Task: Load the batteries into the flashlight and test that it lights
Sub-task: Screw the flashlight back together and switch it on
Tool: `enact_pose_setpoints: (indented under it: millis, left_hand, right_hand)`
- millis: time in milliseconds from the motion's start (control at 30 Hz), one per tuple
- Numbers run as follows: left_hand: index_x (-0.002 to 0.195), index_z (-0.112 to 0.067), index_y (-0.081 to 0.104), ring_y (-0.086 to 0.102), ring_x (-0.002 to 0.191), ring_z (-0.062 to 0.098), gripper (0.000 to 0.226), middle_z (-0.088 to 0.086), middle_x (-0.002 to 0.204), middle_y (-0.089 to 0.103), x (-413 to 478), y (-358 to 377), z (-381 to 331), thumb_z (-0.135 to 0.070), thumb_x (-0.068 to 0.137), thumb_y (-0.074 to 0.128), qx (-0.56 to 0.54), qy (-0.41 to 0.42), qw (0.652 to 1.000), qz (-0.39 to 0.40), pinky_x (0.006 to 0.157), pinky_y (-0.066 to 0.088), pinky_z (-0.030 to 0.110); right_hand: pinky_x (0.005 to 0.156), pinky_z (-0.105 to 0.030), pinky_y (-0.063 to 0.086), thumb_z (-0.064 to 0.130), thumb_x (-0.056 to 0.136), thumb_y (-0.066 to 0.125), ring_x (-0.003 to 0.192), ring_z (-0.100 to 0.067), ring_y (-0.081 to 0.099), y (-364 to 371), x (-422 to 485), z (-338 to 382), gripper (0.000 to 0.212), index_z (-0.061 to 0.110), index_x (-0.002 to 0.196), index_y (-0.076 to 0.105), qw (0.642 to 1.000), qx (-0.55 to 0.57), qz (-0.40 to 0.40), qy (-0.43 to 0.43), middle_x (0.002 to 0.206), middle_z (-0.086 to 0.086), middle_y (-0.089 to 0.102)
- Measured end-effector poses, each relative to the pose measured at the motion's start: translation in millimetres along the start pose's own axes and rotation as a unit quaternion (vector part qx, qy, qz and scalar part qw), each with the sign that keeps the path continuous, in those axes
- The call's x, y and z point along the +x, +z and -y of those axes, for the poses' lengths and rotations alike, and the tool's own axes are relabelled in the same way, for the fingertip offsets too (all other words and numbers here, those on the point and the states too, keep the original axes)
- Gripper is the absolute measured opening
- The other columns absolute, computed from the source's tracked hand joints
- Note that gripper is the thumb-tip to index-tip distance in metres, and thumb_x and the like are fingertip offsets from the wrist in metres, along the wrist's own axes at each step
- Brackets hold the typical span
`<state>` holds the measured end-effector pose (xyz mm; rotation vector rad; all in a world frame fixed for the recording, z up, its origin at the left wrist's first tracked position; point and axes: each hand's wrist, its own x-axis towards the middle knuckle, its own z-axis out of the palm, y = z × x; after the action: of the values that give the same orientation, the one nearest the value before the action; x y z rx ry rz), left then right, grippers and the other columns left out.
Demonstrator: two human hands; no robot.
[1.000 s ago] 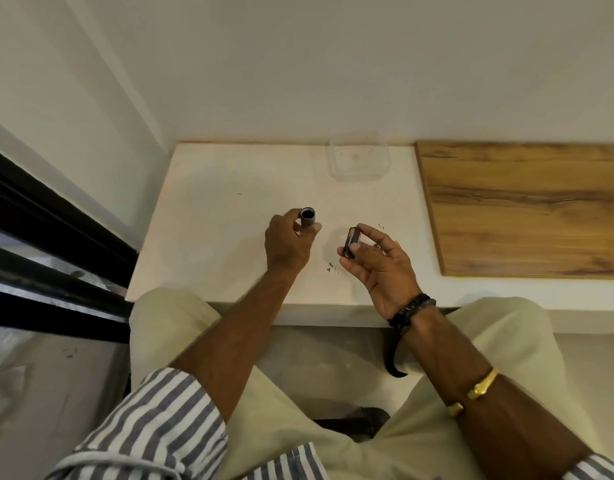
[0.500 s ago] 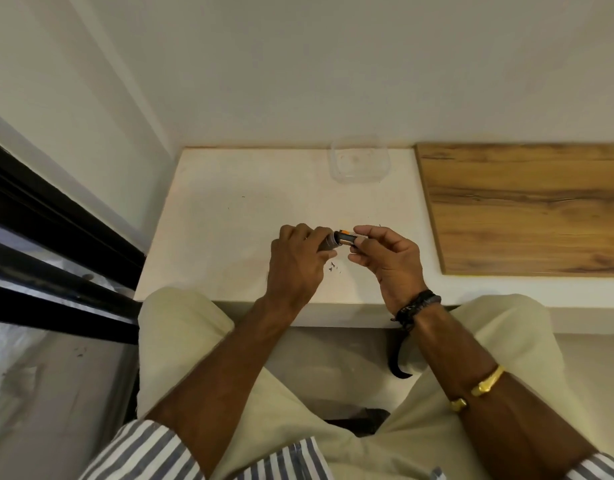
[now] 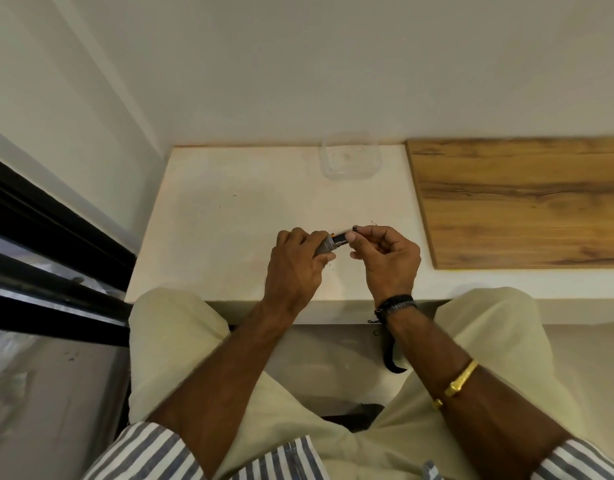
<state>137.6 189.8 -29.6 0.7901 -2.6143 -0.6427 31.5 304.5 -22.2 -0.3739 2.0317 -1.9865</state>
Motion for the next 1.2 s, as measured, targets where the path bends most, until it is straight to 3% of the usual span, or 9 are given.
enact_pose_setpoints:
  millis: [100,233,333,400,533,633,800,967,1200]
  left_hand:
    - [0.123,-0.017,0.062,0.05,0.097,0.027,0.034,0.008,0.1,0.061,-1,1,-2,-0.034,0.094,0.066,0.0,-0.004,1.0,-0.006,0.071,0.053,0.043]
    - [0.124,-0.018,0.062,0.051,0.097,0.026,0.035,0.008,0.101,0.061,-2,3,-6,-0.034,0.093,0.067,0.013,0.007,1.0,0.005,0.071,0.055,0.041]
    - [0.124,-0.017,0.063,0.052,0.098,0.027,0.035,0.008,0.102,0.062,-1,3,-6,-0.032,0.093,0.068,0.007,0.014,1.0,0.006,0.073,0.055,0.041]
    - [0.123,-0.016,0.063,0.052,0.099,0.028,0.033,0.009,0.103,0.063,-1,2,-5,-0.029,0.093,0.068,0.007,0.013,1.0,0.006,0.074,0.056,0.041]
    - [0.122,-0.015,0.064,0.052,0.102,0.029,0.033,0.01,0.105,0.063,1,3,0,-0.027,0.092,0.07,0.01,0.005,1.0,0.007,0.076,0.055,0.042]
    - [0.12,-0.018,0.064,0.05,0.103,0.028,0.029,0.007,0.106,0.062,3,4,4,-0.029,0.094,0.067,0.001,-0.007,1.0,0.012,0.078,0.052,0.045]
    - [0.12,-0.019,0.062,0.049,0.106,0.027,0.026,0.005,0.108,0.057,4,9,7,-0.027,0.096,0.063,-0.034,-0.022,0.999,0.026,0.075,0.054,0.047]
    - [0.123,-0.021,0.061,0.047,0.107,0.023,0.028,0.003,0.111,0.055,0,13,9,-0.028,0.096,0.062,-0.045,-0.022,0.998,0.045,0.074,0.056,0.044]
    - [0.122,-0.021,0.062,0.047,0.105,0.023,0.028,0.003,0.109,0.056,1,13,8,-0.028,0.095,0.063,-0.051,-0.02,0.998,0.041,0.074,0.055,0.043]
  right_hand:
    - [0.071,-0.05,0.064,0.021,0.079,0.086,0.076,-0.017,0.075,3,-2,-3,0.017,0.015,0.094,0.08,1.0,-0.008,-0.017,-0.008,0.085,0.005,0.08]
    - [0.095,-0.059,0.053,0.024,0.08,0.085,0.084,-0.016,0.075,6,-5,-8,0.012,0.023,0.091,0.081,0.998,-0.06,0.014,-0.007,0.085,0.009,0.079]
    - [0.081,-0.034,0.062,0.026,0.081,0.084,0.08,-0.002,0.071,8,-7,-11,0.011,0.024,0.091,0.08,0.997,-0.074,0.013,-0.01,0.078,0.02,0.075]
    - [0.078,-0.011,0.054,0.03,0.085,0.081,0.085,0.006,0.067,10,-9,-13,0.006,0.025,0.089,0.081,0.995,-0.089,0.029,-0.033,0.079,0.023,0.074]
    - [0.07,-0.038,0.063,0.034,0.089,0.076,0.091,-0.014,0.07,9,-4,-18,0.013,0.022,0.092,0.081,0.995,-0.09,0.034,0.008,0.09,0.01,0.075]
    - [0.073,-0.041,0.064,0.022,0.09,0.073,0.087,-0.02,0.073,-8,17,-19,0.008,0.025,0.096,0.078,0.992,-0.111,-0.036,0.054,0.089,0.005,0.076]
    - [0.082,-0.034,0.056,0.021,0.09,0.07,0.095,-0.021,0.066,-32,45,-34,0.028,0.03,0.117,0.073,0.925,-0.379,0.025,-0.008,0.113,-0.003,0.064]
    - [0.077,-0.038,0.057,0.025,0.092,0.069,0.098,-0.028,0.064,-26,52,-48,0.031,0.029,0.123,0.071,0.867,-0.491,0.08,-0.03,0.124,-0.006,0.052]
    - [0.078,-0.029,0.05,0.019,0.088,0.072,0.102,-0.024,0.063,-22,48,-40,0.023,0.015,0.111,0.072,0.887,-0.449,0.071,-0.086,0.12,-0.006,0.063]
